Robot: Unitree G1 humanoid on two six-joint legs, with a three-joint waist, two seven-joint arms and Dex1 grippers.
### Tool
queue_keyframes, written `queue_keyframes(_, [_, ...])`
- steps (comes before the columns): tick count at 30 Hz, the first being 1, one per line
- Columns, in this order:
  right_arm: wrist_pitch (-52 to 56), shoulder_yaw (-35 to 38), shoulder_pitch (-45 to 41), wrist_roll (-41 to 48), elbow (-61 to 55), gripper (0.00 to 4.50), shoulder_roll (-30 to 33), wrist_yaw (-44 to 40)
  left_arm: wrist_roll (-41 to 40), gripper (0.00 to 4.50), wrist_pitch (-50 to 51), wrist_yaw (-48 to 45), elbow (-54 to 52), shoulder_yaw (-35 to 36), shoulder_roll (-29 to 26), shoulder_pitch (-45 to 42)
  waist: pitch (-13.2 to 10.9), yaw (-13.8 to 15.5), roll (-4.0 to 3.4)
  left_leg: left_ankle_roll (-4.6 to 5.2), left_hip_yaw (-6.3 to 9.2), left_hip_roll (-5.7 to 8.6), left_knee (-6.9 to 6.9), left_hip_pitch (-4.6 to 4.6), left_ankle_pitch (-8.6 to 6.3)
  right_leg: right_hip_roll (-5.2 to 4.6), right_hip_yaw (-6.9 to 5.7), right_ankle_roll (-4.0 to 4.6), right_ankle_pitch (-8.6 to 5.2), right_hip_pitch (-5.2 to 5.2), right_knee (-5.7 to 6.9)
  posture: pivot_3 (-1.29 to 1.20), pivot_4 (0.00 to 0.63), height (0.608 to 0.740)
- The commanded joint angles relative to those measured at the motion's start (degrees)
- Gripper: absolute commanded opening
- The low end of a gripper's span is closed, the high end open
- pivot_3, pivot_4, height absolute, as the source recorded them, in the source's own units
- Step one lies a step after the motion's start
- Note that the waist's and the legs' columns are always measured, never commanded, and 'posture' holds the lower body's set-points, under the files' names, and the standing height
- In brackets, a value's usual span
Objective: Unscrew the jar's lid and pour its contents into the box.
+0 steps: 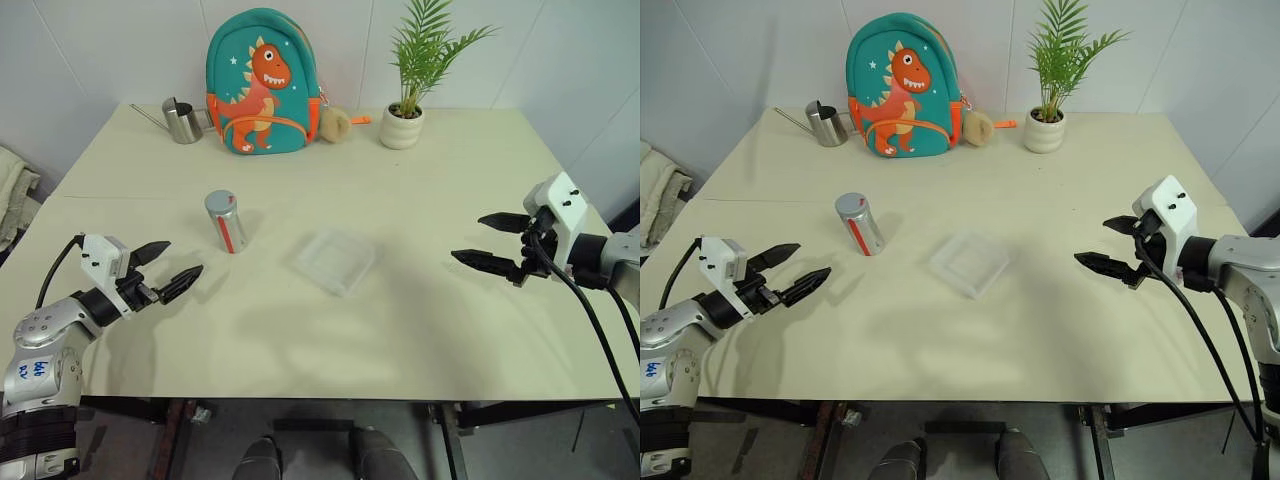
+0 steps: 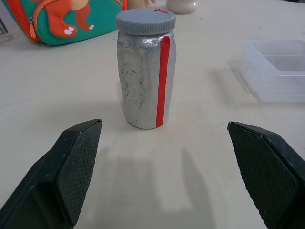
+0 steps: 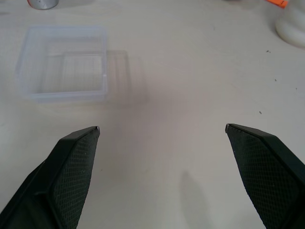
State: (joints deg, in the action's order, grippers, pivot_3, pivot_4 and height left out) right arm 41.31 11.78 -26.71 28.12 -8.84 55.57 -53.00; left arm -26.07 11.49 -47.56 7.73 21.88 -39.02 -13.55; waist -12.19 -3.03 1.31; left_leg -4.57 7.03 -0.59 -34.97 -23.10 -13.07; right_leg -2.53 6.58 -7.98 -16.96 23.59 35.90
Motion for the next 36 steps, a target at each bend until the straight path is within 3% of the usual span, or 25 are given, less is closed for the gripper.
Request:
queue_keyframes(1, [-1.06,2.01,-1.66,0.09,-0.51,4.46,0.58,0.66,-0.65,4.50,-1.28,-0.19,0.25,1.40,-0.66,-0.76,0.00,-0.01,0.00,0.00,0.00,0.00,0.00,0.00,0.00,0.00,0.00,0.00,0.00,0.00,0.00,0.00,0.150,0.740])
queue_keyframes(15, [-3.32,0.33,-3.59,2.68,-2.07,4.46,-3.10,-0.89,-1.06,4.50,-1.22,3.79,-0.86,1.16,1.71,-3.19,0.00,0.09,0.00,0.00,0.00,0.01,0.00,-0.01,0.00,-0.01,0.01,-0.06,0.03,0.00,-0.01,0.00,0.150,0.740])
queue_keyframes(27, [-2.98,-5.30,-5.30,3.36,-0.70,4.46,-3.38,-7.15,2.40,4.50,6.60,22.10,-15.92,-5.35,14.40,-1.79,0.00,0.45,0.00,0.00,0.01,0.03,-0.14,-0.01,0.00,-0.01,0.03,-0.18,0.10,-0.06,0.01,0.00,0.150,0.740])
queue_keyframes(36, [-3.99,-6.69,-6.47,2.03,0.94,4.46,-3.69,-8.19,7.60,4.50,10.33,35.30,-19.36,-8.50,20.91,-2.78,0.00,0.95,0.00,-0.01,0.00,0.04,-0.17,-0.01,0.00,0.03,0.05,-0.20,0.12,-0.07,0.00,0.00,0.150,0.740])
